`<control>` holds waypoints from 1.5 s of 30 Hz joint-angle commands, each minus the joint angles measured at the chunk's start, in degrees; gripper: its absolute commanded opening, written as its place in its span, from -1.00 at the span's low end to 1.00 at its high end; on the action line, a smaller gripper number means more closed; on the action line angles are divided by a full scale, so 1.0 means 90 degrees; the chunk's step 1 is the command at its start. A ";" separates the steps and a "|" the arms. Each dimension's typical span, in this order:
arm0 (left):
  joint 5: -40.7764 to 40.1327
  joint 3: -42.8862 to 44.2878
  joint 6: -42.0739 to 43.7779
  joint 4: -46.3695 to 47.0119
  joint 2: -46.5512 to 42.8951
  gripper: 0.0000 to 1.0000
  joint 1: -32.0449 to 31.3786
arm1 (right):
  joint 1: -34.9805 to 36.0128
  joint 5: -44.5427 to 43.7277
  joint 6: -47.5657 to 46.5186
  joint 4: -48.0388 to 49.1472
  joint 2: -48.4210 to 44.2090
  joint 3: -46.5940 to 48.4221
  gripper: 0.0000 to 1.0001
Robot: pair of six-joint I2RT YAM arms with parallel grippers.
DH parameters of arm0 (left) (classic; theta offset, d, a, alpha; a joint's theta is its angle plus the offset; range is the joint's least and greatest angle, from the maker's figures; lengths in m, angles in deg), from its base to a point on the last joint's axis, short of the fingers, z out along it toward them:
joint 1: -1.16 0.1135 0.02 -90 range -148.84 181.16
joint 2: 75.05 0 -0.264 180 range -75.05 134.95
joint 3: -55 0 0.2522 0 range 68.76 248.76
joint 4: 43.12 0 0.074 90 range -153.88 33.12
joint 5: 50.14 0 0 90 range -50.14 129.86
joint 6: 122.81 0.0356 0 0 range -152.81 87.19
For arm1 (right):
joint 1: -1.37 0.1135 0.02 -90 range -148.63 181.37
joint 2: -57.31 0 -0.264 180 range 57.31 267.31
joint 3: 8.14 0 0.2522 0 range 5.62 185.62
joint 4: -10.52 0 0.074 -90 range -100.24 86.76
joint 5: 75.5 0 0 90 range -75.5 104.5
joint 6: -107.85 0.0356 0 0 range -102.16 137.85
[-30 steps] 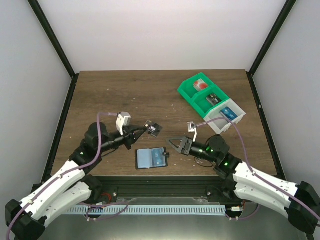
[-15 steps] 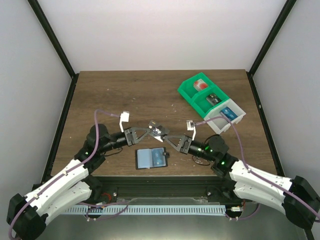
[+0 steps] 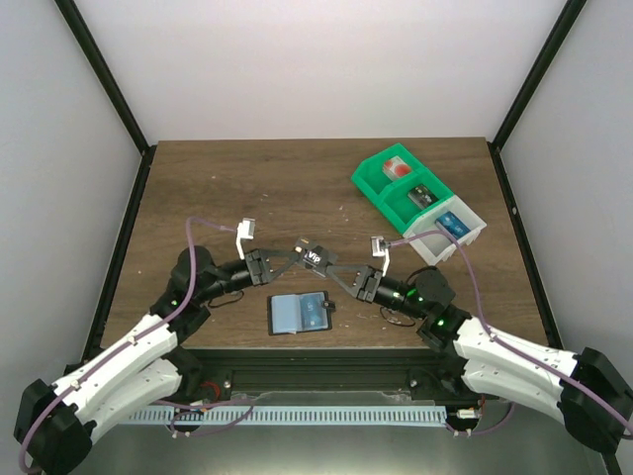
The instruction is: Take the credit cards out of the card holder
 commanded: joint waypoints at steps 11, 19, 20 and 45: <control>-0.0547 0.0124 0.0678 -0.1092 -0.0588 0.96 -0.0009 | -0.0028 -0.0710 -0.0485 -0.1325 -0.0641 0.0276 -0.99; -0.1216 0.0727 0.2311 -0.2852 -0.0887 1.00 -0.0012 | -0.0683 -0.0830 -0.1261 -0.3120 -0.0485 0.1301 -0.99; -0.1292 0.0804 0.2530 -0.3035 -0.0884 1.00 -0.0013 | -0.0929 -0.0683 -0.1337 -0.3223 -0.0358 0.1393 -0.99; -0.1810 0.0815 0.5175 -0.3775 -0.0496 0.99 -0.0001 | -0.5845 0.0745 -0.3084 -0.5457 0.4073 0.4463 -0.99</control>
